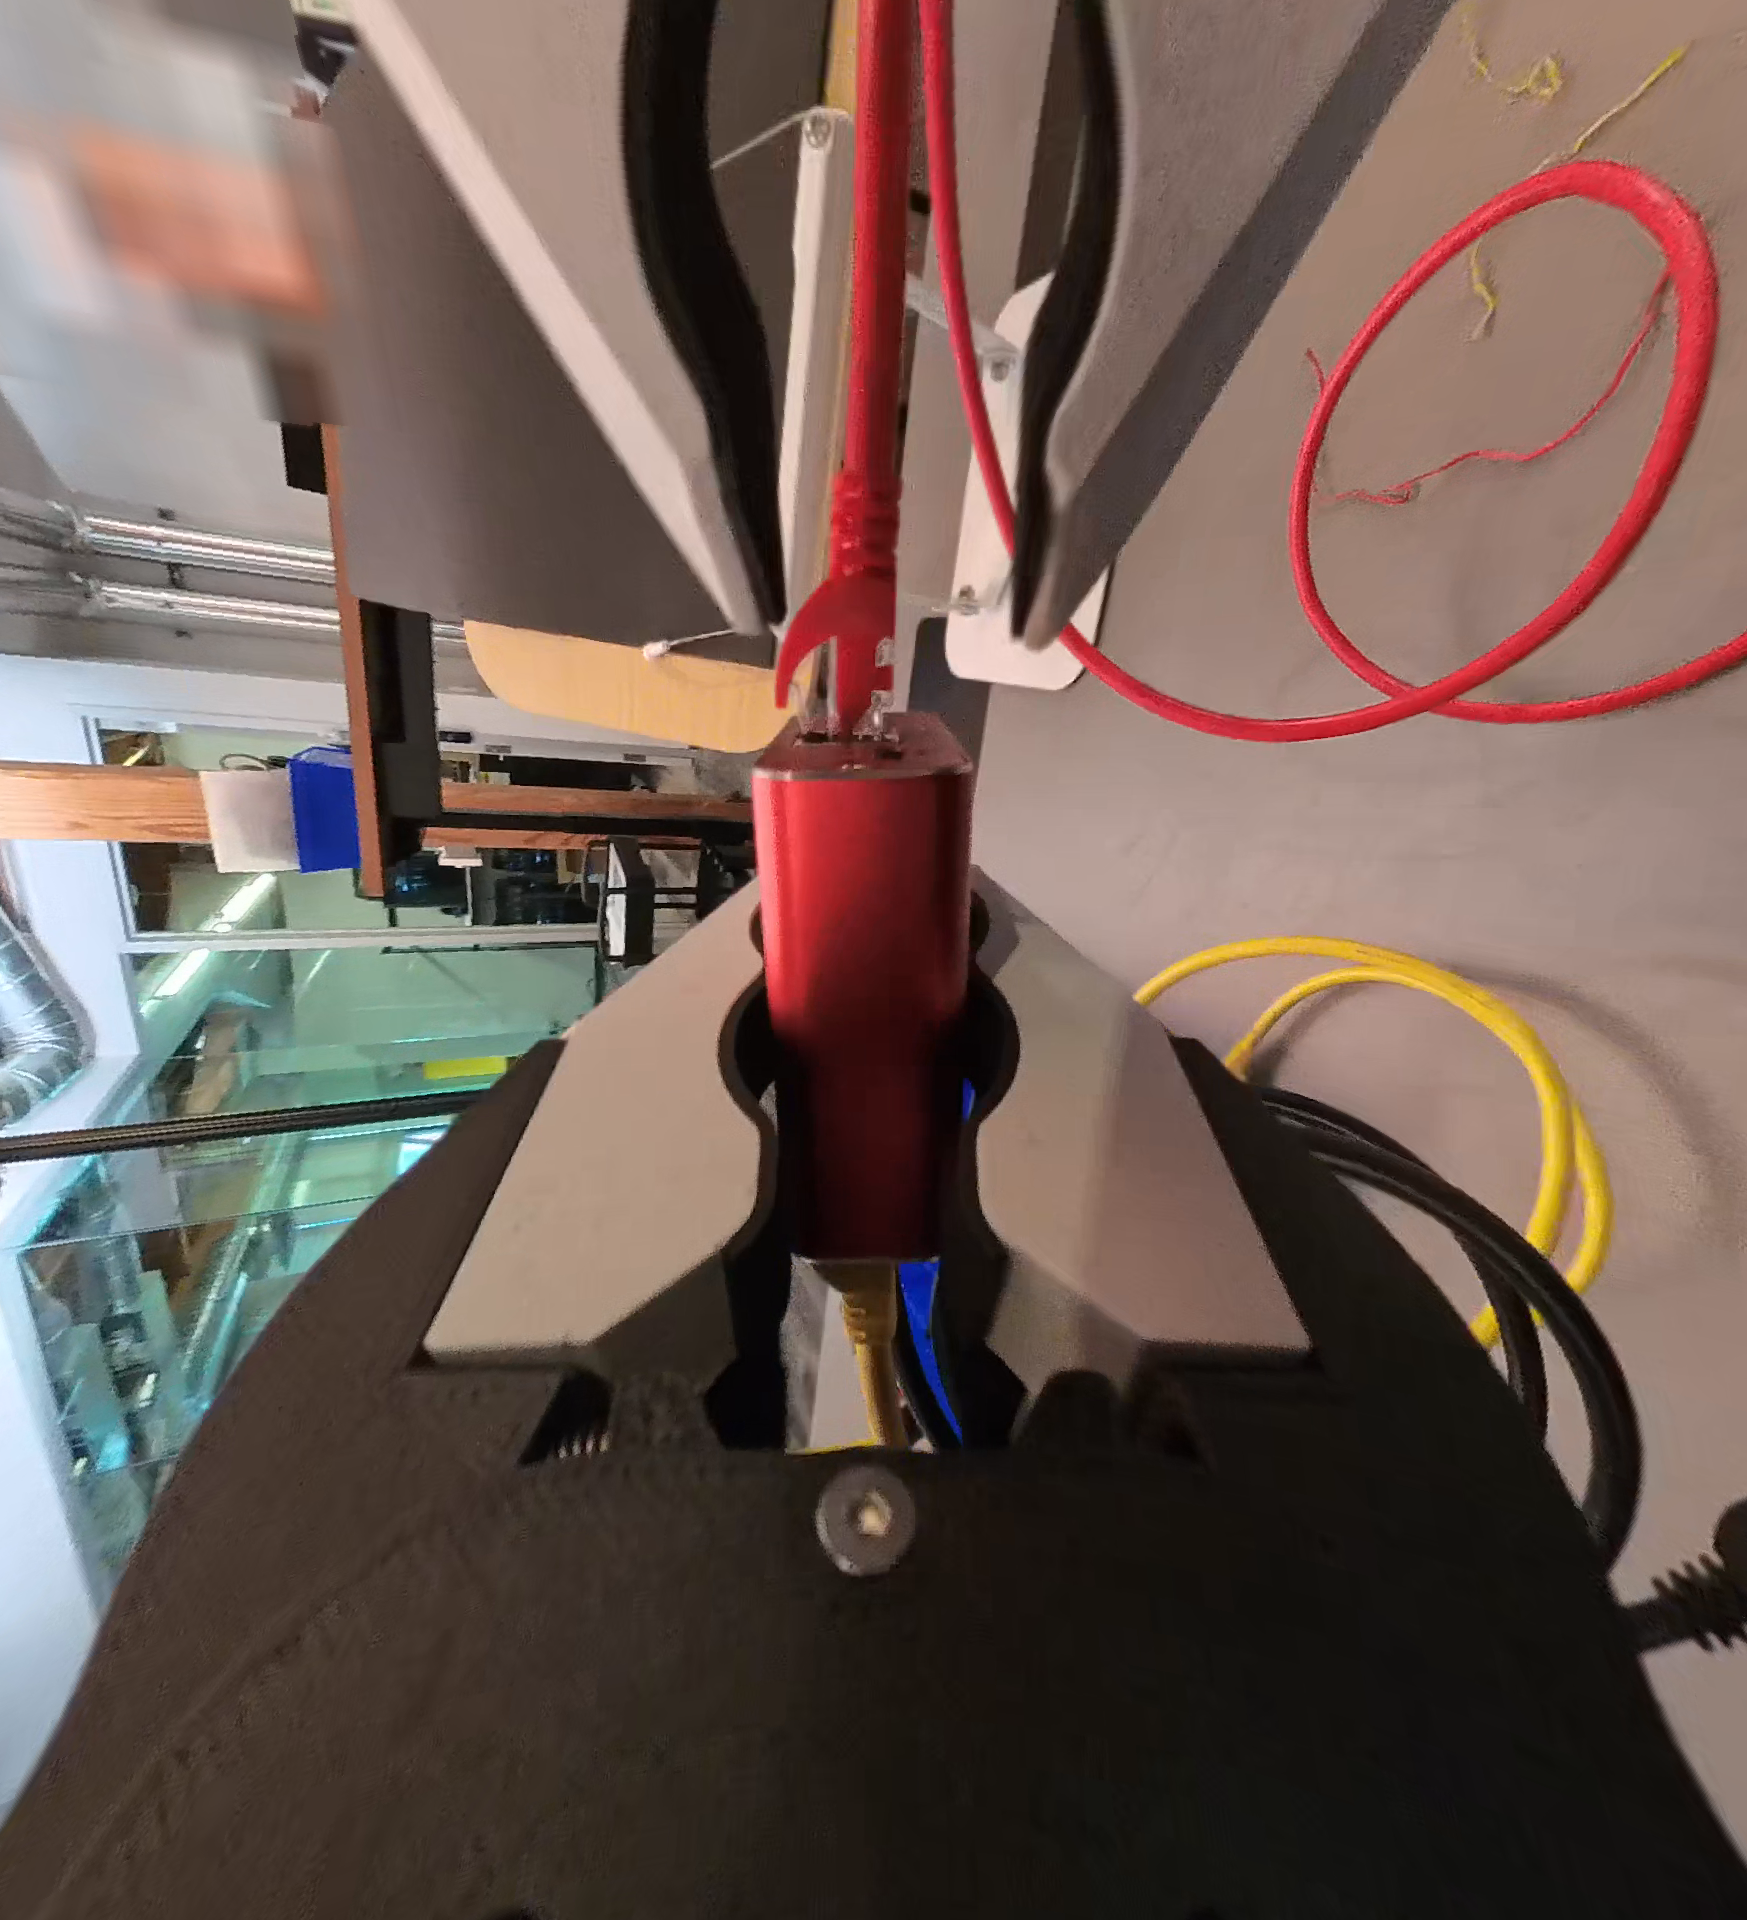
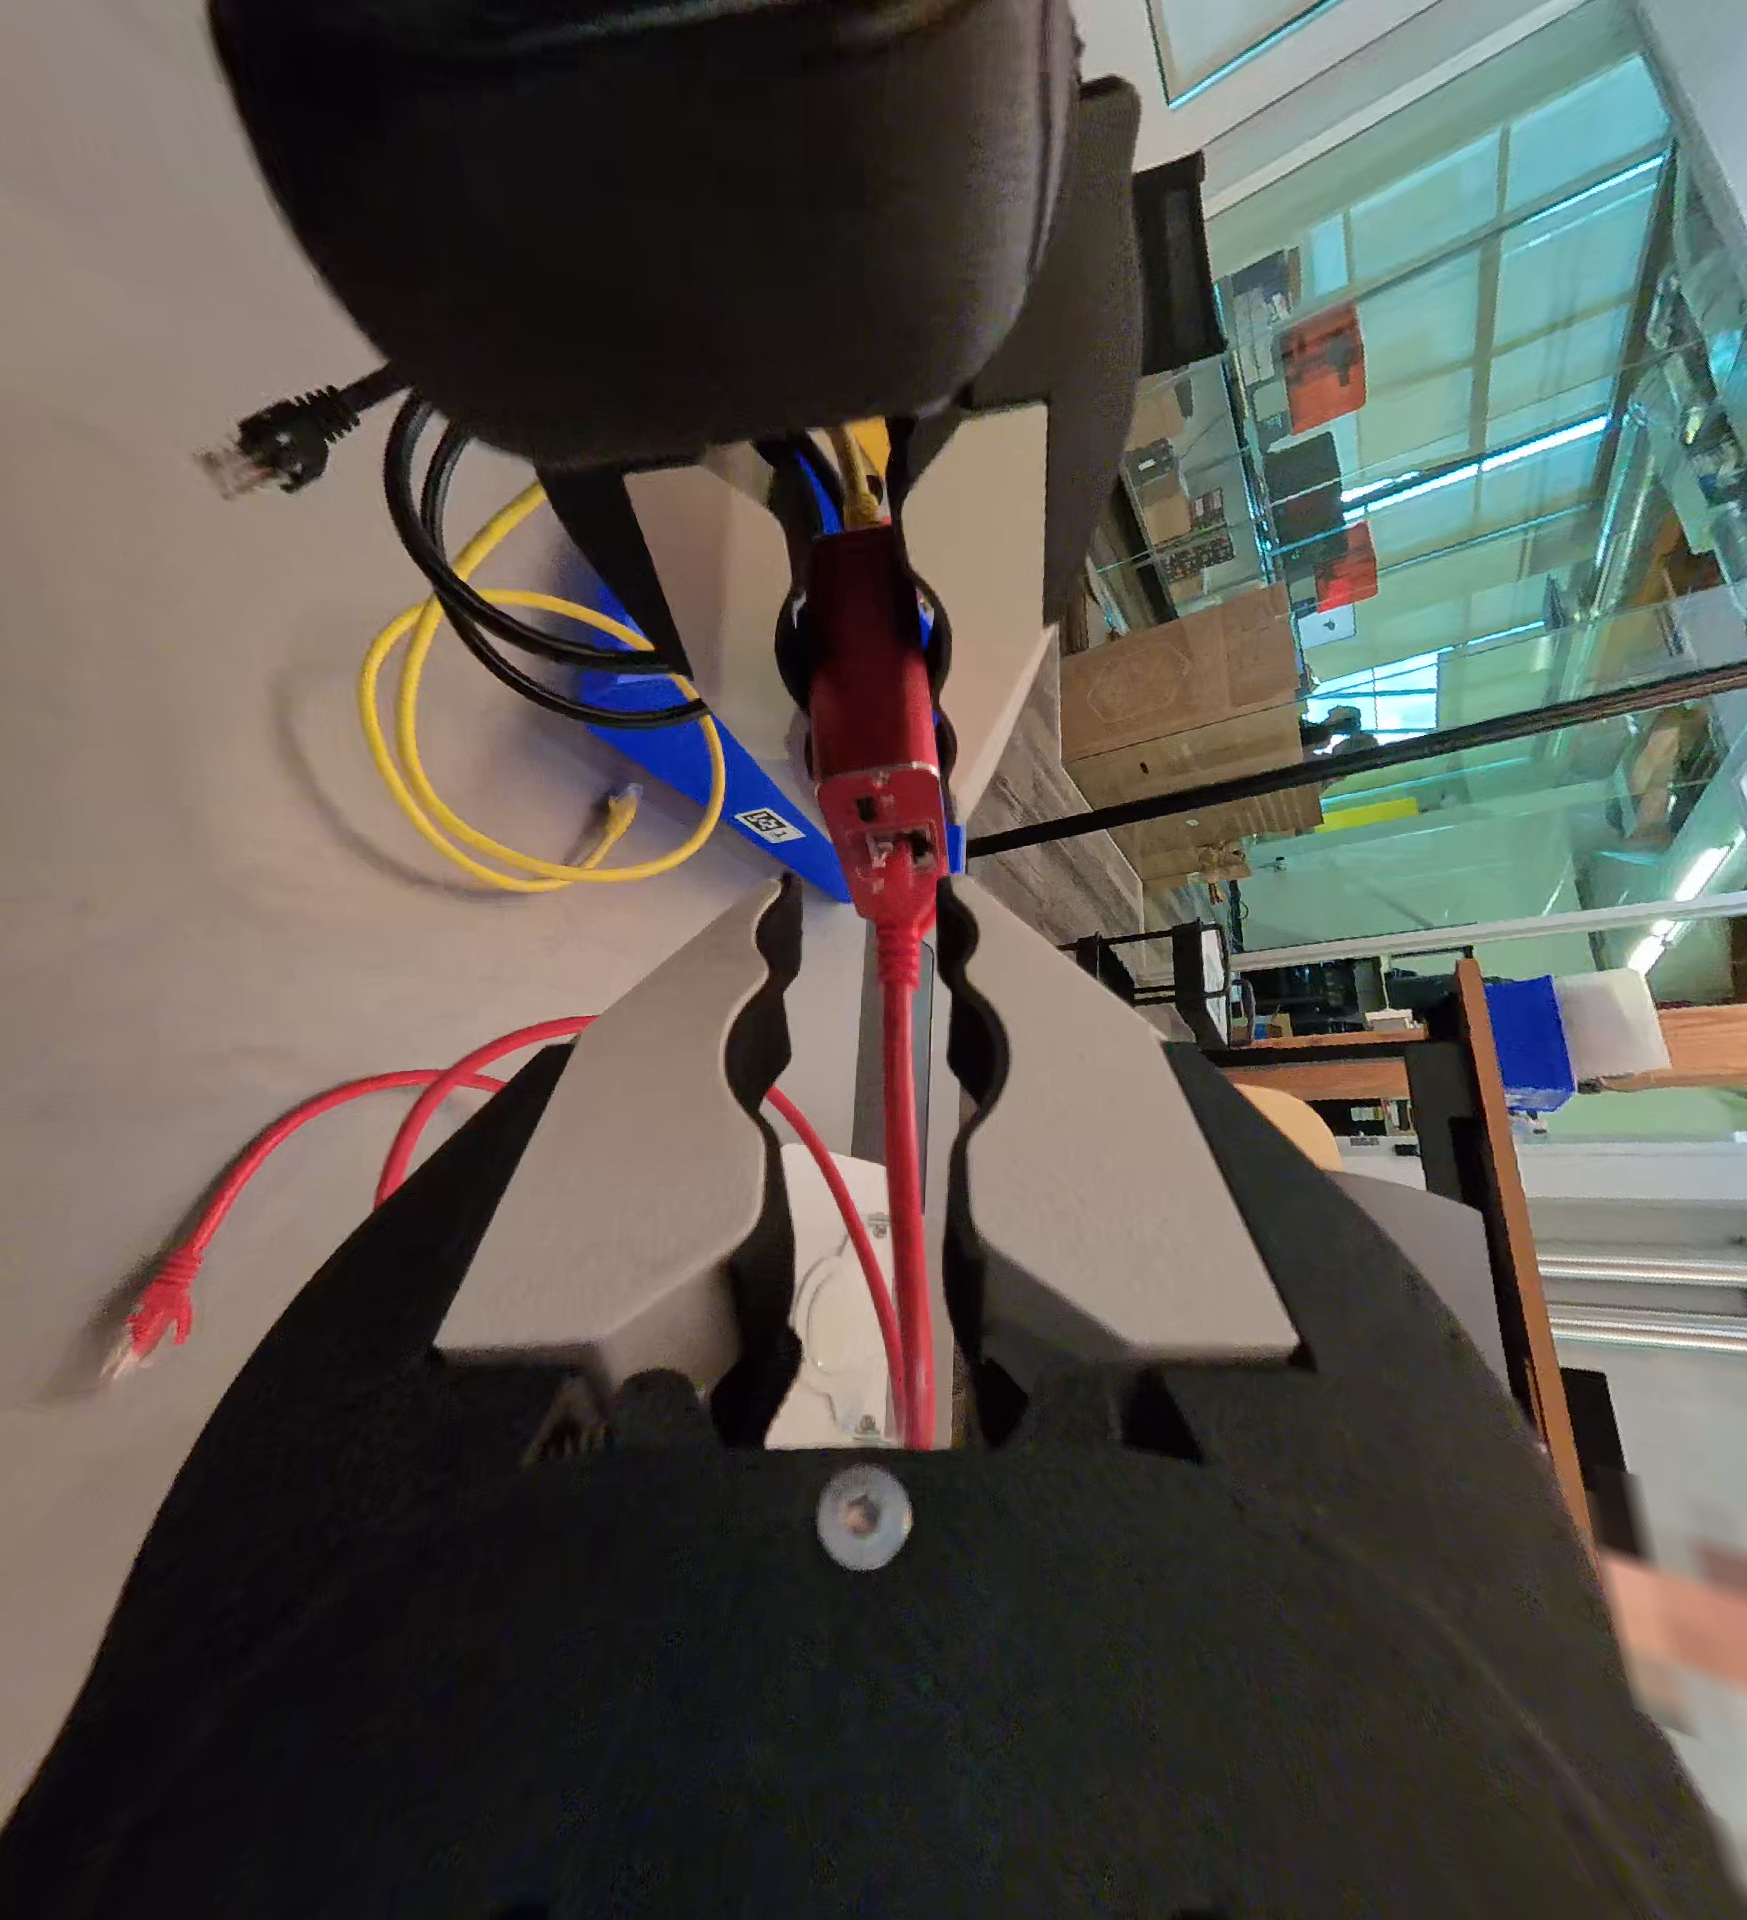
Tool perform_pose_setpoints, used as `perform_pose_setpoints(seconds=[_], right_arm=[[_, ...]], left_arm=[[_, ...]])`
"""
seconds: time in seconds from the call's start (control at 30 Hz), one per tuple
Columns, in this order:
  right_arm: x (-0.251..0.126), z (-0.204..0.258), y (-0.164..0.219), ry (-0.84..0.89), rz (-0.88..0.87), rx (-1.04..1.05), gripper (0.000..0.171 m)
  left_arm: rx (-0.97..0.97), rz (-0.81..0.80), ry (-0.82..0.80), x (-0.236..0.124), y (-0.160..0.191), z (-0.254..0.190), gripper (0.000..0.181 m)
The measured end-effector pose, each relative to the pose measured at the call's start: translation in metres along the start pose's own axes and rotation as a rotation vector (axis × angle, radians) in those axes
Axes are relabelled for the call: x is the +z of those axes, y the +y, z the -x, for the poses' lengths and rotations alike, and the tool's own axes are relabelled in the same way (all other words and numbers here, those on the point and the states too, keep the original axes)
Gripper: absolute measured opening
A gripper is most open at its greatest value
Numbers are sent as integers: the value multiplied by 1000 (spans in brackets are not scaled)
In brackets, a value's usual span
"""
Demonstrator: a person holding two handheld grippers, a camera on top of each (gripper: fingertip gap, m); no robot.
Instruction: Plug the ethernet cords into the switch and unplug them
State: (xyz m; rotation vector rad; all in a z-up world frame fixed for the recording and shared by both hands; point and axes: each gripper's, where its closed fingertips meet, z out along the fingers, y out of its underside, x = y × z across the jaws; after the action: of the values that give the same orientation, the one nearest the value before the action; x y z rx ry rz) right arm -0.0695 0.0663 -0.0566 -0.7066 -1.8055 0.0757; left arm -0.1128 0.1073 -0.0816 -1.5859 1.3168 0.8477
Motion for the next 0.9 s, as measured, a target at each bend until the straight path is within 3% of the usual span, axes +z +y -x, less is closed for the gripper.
perform_pose_setpoints(seconds=[0.23, 0.4, 0.9], right_arm=[[8, 2, 2, -12, 23, -31, 28], [7, -1, 3, -28, 15, -30, 15], [1, -1, 2, -92, -10, -79, 17]], left_arm=[[29, -4, -1, -3, -4, -3, 25], [35, -12, 5, -4, -5, -4, 25], [14, -33, -3, -8, -13, 0, 25]])
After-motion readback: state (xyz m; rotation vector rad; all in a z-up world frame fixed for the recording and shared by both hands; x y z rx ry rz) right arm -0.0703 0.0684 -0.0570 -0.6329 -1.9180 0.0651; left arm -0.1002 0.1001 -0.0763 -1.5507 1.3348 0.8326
